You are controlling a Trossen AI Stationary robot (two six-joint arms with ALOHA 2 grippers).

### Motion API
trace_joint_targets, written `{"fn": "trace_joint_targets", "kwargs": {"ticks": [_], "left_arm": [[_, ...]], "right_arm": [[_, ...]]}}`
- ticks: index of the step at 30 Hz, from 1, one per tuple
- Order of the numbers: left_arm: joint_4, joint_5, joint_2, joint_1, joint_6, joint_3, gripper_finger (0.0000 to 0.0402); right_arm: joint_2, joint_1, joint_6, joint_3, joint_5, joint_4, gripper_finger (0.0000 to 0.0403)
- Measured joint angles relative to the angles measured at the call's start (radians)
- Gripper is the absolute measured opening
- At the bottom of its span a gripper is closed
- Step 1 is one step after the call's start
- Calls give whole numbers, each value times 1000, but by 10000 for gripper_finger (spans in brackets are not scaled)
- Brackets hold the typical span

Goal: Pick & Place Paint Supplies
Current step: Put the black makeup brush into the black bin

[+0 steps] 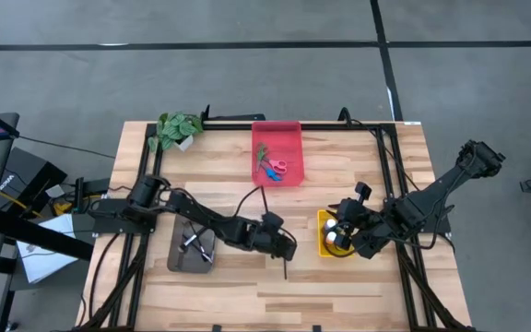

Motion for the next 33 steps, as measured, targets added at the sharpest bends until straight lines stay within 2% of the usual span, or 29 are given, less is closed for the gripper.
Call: {"fn": "trace_joint_targets", "kwargs": {"ticks": [7, 11, 24, 33], "left_arm": [[5, -13, 35, -1, -98, 0, 273], [21, -63, 35, 1, -104, 0, 273], [78, -63, 78, 2, -153, 4, 273], [61, -50, 79, 4, -152, 5, 273]], "right_arm": [[0, 0, -2, 0, 0, -1, 56], [0, 0, -2, 0, 0, -1, 56], [0, 0, 1, 0, 0, 1, 56], [0, 0, 0, 0, -1, 0, 56]]}}
